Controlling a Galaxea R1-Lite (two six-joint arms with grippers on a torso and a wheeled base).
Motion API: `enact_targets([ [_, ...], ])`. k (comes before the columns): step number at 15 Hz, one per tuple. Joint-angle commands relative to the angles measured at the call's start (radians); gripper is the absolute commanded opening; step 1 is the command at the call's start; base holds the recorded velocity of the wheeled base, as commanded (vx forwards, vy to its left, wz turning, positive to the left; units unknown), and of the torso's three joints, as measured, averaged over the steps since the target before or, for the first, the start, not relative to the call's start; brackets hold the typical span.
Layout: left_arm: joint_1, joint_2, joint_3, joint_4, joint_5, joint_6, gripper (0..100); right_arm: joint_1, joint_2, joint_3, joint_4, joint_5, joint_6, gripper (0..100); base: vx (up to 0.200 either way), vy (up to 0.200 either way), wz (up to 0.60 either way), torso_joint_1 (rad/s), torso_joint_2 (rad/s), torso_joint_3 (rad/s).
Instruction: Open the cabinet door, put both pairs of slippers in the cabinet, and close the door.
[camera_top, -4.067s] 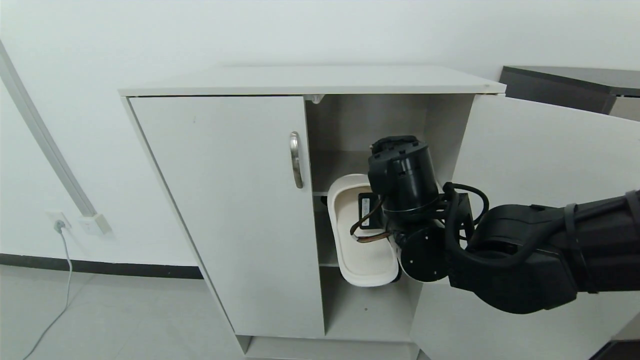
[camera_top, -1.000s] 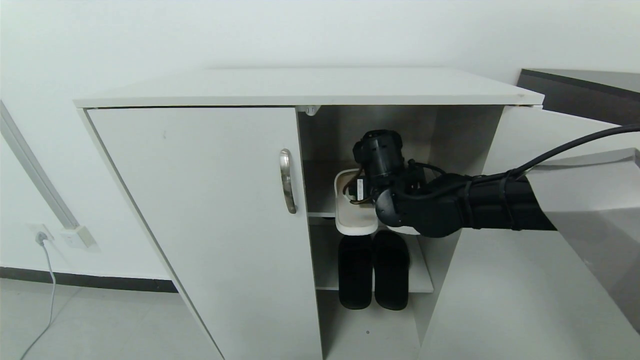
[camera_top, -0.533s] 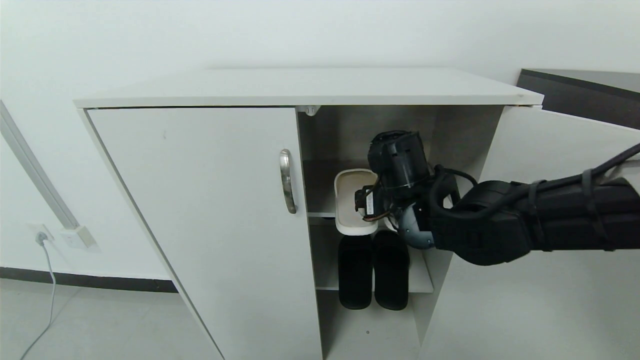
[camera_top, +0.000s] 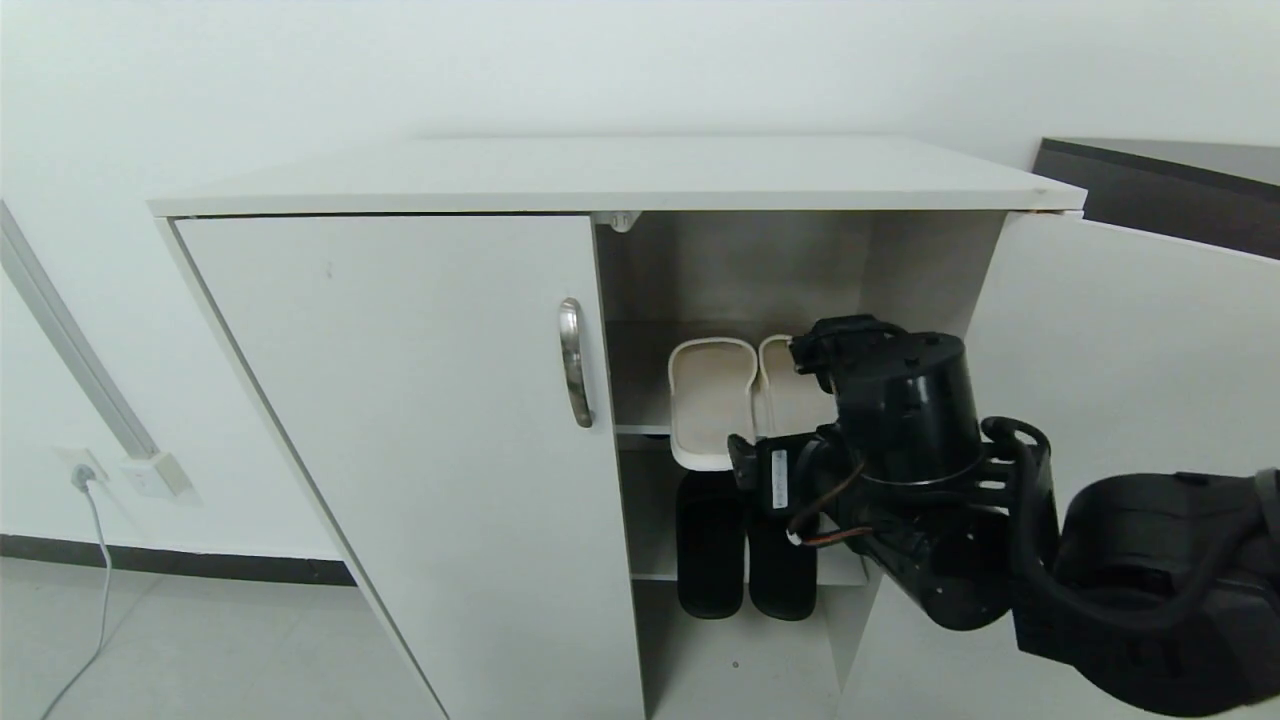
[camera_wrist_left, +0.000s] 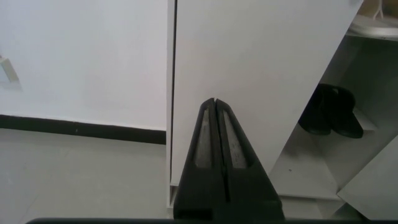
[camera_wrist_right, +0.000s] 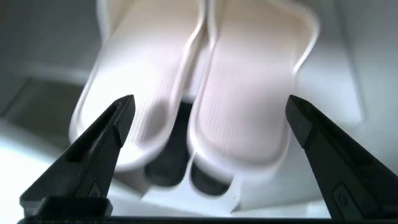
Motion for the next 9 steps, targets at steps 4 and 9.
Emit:
enact_targets([
  [4,0.0,0.001,0.0,0.0,0.001,0.0,0,0.03,-0.059,0.149,-0.128,0.057,-0.01,0,0.0,0.0,0.0,0.0,0.0,0.0],
  [9,0.0,0.001,0.0,0.0,0.001,0.0,0,0.056,-0.059,0.149,-0.13,0.057,-0.013,0,0.0,0.0,0.0,0.0,0.0,0.0],
])
